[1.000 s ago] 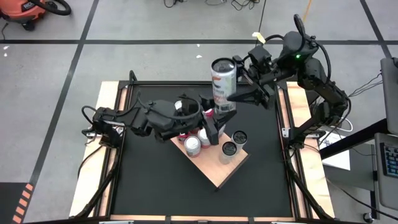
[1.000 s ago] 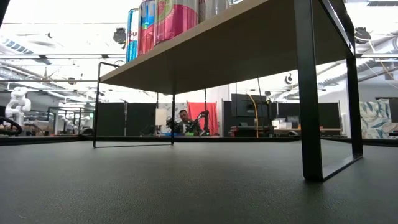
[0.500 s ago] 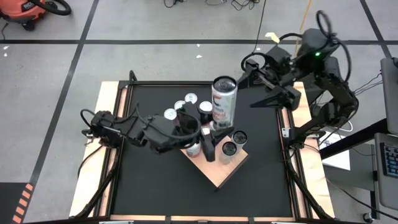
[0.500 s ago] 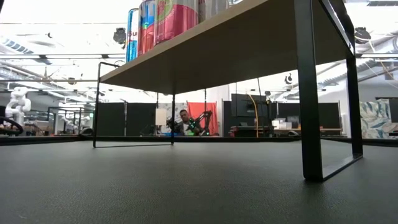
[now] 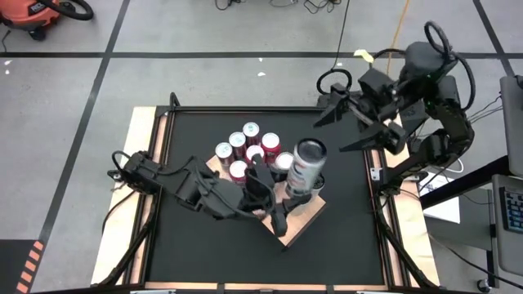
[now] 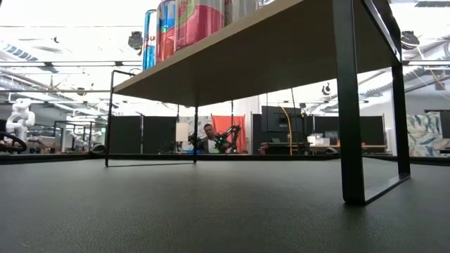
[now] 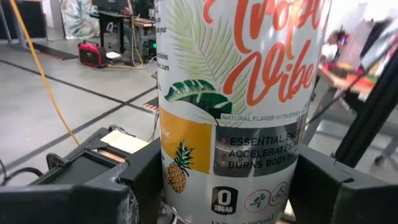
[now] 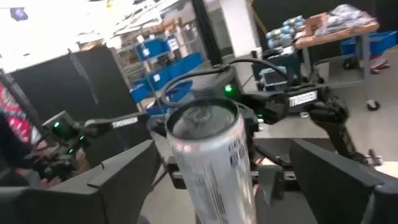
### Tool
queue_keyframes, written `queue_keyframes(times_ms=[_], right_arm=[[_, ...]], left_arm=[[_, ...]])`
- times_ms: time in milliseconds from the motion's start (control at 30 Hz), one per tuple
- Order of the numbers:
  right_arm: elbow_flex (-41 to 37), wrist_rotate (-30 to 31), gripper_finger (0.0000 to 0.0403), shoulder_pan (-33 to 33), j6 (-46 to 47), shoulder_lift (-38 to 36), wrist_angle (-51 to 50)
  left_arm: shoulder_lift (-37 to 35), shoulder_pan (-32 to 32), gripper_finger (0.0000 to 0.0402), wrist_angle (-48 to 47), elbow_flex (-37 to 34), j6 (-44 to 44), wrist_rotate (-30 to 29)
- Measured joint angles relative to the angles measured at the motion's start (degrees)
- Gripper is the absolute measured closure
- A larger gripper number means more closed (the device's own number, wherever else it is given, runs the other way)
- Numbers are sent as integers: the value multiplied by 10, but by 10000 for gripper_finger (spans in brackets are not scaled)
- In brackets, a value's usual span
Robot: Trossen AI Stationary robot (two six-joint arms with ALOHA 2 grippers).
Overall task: Place canned beverage on shelf
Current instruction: Put the white soda can on the shelf aligned with the other white soda cans
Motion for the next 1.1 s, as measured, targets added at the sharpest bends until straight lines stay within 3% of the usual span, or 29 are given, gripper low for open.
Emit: queue_keyframes(times_ms=[467, 1100], right_arm=[[0, -35, 55, 49, -48, 27, -55], [0, 11, 85, 105, -150, 38, -49]], left_arm=[[24, -1, 144, 5, 0, 14, 1], [25, -1, 144, -2, 0, 13, 20]])
